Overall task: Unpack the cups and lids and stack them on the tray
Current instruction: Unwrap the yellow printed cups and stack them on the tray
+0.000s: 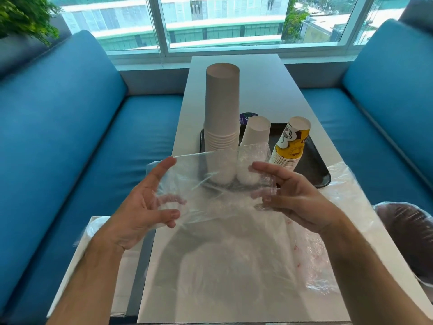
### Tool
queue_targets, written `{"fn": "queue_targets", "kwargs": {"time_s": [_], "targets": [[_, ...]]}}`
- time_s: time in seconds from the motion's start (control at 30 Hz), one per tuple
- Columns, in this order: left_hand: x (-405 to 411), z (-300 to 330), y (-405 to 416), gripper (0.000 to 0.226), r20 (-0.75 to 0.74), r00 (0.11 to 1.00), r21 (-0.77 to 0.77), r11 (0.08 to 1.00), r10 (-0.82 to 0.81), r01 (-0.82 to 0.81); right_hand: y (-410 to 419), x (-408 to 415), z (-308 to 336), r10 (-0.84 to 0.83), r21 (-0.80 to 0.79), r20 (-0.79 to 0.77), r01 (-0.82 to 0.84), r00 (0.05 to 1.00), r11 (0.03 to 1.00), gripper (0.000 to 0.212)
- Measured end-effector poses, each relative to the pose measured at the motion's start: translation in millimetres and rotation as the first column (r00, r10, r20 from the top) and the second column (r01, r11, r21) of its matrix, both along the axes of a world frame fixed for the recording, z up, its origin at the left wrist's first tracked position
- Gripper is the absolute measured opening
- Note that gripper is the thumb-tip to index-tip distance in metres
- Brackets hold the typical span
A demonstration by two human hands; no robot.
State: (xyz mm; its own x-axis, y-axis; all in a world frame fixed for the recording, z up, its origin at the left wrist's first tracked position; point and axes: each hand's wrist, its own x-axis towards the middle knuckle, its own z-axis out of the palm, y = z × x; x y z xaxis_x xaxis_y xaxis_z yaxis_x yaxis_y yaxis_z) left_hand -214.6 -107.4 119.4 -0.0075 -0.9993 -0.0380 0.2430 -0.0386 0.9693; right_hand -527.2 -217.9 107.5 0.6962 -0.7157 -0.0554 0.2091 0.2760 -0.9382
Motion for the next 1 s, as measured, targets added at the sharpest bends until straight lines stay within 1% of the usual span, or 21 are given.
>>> {"fn": "queue_targets", "kwargs": {"time_s": [0.07,0.17,0.27,0.37,0.43,0.53,0.57,0.63,0.7,0.77,0.87,1.0], "targets": [[7,-2,1,0.105,-0.023,1.0,-0.015,1.0,-0.017,0.017,0,-1,2,0.048,-0.013,-0.004,-0.048,0.999,0.999,0.082],[16,-2,3,0.115,-0.013,0.998,-0.023,0.998,-0.058,0.058,0,-5,11,0.084,-0.092,-0.086,-0.092,0.993,0.992,0.093],[22,2,3,0.115,0.009,0.999,-0.023,0.999,-0.043,0.043,-2,-10,22,0.08,-0.162,-0.207,-0.115,0.975,0.98,0.098],[27,5,3,0.118,0.022,0.998,-0.019,0.998,-0.067,0.067,-6,-13,31,0.105,-0.206,-0.301,-0.173,0.948,0.963,0.1],[28,6,3,0.117,0.045,0.996,-0.021,0.996,-0.082,0.083,-7,-16,33,0.116,-0.214,-0.267,-0.176,0.957,0.961,0.098],[26,6,2,0.111,0.081,0.988,-0.032,0.991,-0.128,0.131,-8,-12,32,0.087,-0.161,-0.101,-0.102,0.991,0.982,0.082],[24,6,1,0.109,0.091,0.985,-0.039,0.988,-0.144,0.148,-7,-8,32,0.052,-0.148,-0.084,-0.064,0.995,0.987,0.077],[20,5,0,0.1,0.103,0.983,-0.053,0.986,-0.15,0.156,-8,1,31,-0.026,-0.169,-0.111,0.007,0.993,0.986,0.069],[15,6,-3,0.087,0.106,0.989,-0.051,0.993,-0.102,0.108,-8,5,31,-0.042,-0.212,-0.149,0.009,0.988,0.977,0.072],[13,8,-6,0.081,0.099,0.994,-0.027,0.998,-0.053,0.056,-8,4,33,-0.012,-0.218,-0.16,-0.023,0.987,0.976,0.075],[14,8,-9,0.086,0.125,0.991,-0.012,0.999,-0.05,0.052,-8,0,33,-0.001,-0.22,-0.189,-0.041,0.982,0.975,0.08],[17,8,-9,0.103,0.197,0.974,0.015,0.994,-0.11,0.109,-9,-5,32,-0.081,-0.214,-0.188,0.04,0.979,0.976,0.086]]}}
